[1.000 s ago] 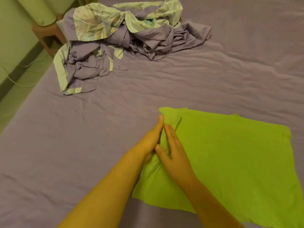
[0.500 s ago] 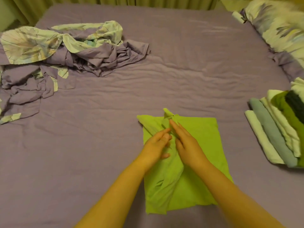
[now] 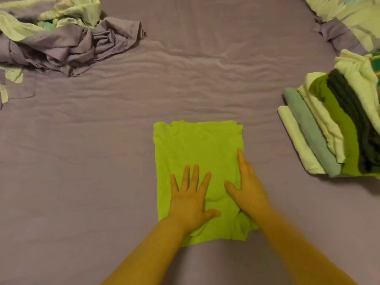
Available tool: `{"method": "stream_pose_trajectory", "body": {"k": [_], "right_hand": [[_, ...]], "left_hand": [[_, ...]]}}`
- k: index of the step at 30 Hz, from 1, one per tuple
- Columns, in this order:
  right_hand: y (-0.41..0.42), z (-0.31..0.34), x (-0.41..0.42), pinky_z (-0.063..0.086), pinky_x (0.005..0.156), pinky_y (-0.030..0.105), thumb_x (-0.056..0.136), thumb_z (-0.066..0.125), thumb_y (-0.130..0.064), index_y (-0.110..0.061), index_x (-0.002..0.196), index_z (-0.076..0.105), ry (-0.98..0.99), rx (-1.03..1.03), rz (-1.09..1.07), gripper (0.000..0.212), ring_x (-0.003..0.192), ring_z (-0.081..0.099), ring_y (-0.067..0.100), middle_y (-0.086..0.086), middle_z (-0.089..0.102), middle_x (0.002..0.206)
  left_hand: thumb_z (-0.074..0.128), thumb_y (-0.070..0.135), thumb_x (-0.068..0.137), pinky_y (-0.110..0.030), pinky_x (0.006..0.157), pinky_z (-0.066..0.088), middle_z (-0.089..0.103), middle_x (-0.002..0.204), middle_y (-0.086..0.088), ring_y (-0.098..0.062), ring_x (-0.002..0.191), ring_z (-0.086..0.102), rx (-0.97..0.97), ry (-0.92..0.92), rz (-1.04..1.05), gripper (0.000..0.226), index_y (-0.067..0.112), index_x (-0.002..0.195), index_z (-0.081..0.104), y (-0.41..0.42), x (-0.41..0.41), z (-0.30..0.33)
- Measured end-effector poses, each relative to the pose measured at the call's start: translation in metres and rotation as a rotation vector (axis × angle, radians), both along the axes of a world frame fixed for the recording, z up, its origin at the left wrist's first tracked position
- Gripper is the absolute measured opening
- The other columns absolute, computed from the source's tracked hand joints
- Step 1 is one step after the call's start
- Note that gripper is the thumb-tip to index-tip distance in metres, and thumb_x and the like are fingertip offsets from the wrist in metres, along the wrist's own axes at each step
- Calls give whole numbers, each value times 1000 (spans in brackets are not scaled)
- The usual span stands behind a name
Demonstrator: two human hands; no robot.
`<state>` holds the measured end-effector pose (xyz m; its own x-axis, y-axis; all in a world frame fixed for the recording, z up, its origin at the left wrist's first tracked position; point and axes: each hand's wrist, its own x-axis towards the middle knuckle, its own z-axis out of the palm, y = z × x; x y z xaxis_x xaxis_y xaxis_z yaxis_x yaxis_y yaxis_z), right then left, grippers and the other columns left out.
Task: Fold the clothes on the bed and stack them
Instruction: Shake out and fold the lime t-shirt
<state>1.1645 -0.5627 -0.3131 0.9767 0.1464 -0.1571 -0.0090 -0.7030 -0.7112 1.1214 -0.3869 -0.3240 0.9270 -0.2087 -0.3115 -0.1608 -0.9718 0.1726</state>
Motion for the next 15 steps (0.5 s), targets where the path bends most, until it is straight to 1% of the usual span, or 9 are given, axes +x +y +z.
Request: {"method": "stream_pose_trajectory", "body": {"k": [3,4,6,7,9,11,12,13,15], "right_hand": [[-4,-5,-8,23,104,20,89,59,-7,-36,141,1,-5,-61,83,83,139,28,23,8,23,154],[-8,-4,-8,21,102,16,90,57,-4,-33,142,6,6,-57,92,79,137,30,25,11,26,152],[-16,1,-5,18,97,9,91,56,-2,-22,145,18,-22,-42,54,69,131,36,31,19,35,144],[-19,3,-4,17,96,7,91,56,-3,-15,146,23,-43,-32,11,65,128,38,33,22,37,141],[-19,12,-11,17,98,10,92,57,-10,-8,147,24,-59,-32,-76,63,131,36,33,21,34,145],[-11,20,-35,28,103,26,93,56,-24,-16,150,16,-1,-75,-117,70,134,32,29,11,24,152],[-7,23,-50,36,100,34,93,55,-31,-22,151,10,23,-133,-93,75,134,34,27,7,19,155],[-4,27,-66,41,96,37,92,55,-35,-27,151,2,40,-204,-40,79,132,36,27,4,13,156],[-1,29,-90,44,92,37,94,53,-25,-37,144,-10,37,-228,53,82,131,40,28,3,6,158]], "left_hand": [[21,85,62,-68,106,10,-1,156,-13,-39,144,7,-8,19,-9,107,28,150,2,-2,0,-1],[21,85,63,-68,106,12,2,157,-14,-39,144,10,7,19,-8,106,28,150,3,-2,-3,3],[26,82,68,-68,97,31,34,150,-17,-41,134,37,-6,17,12,100,23,148,25,-1,-13,1],[28,80,71,-67,94,36,43,145,-16,-41,129,45,-3,7,18,93,24,144,32,0,-21,-2],[24,77,80,-64,100,34,48,141,-15,-41,126,48,-4,-14,43,81,25,141,35,6,-38,-6],[15,74,86,-61,103,30,48,142,-15,-41,128,45,-18,6,100,76,25,140,37,11,-56,-5],[13,73,88,-63,102,32,47,142,-15,-41,130,42,-15,31,133,75,25,141,37,13,-64,-4],[12,73,88,-65,98,35,47,143,-15,-39,132,37,-17,46,164,75,25,141,37,14,-71,-3],[13,71,90,-66,91,38,47,142,-16,-40,132,36,-29,66,224,73,25,140,38,16,-83,2]]}}
